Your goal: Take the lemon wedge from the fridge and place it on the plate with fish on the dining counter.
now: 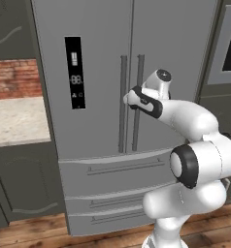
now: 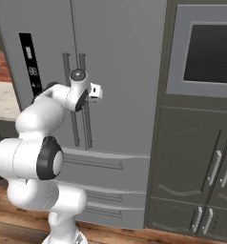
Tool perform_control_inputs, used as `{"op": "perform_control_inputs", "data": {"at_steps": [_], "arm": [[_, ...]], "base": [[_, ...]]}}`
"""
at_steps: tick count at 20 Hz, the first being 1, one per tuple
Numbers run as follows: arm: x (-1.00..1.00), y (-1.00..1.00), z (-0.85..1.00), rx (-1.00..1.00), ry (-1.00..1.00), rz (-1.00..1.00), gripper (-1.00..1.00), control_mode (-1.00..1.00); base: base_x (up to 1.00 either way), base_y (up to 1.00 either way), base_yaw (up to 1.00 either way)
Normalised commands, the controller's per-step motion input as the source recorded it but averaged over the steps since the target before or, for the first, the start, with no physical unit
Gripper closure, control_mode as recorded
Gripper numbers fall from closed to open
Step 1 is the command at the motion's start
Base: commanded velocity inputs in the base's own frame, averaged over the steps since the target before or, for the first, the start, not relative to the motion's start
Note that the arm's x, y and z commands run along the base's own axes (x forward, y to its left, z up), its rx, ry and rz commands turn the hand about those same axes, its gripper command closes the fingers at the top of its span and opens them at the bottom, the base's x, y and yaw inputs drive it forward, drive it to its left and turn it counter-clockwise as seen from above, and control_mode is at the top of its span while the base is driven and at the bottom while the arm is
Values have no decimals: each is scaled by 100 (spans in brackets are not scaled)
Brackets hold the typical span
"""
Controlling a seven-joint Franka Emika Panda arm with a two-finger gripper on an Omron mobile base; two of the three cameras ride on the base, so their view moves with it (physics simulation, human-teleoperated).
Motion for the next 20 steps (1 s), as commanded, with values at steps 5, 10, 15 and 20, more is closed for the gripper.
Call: {"op": "perform_control_inputs", "data": {"at_steps": [5, 10, 15, 20], "arm": [[16, 2, -20, -3, -1, 1, -100, -100], [6, 0, -30, -8, -6, 0, 100, -100], [0, 0, -4, -1, -2, 0, 100, -100], [-2, 0, 0, 0, 0, 0, 100, -100]], "base": [[0, 0, 0], [0, 0, 0], [0, 0, 0], [0, 0, 0]]}}
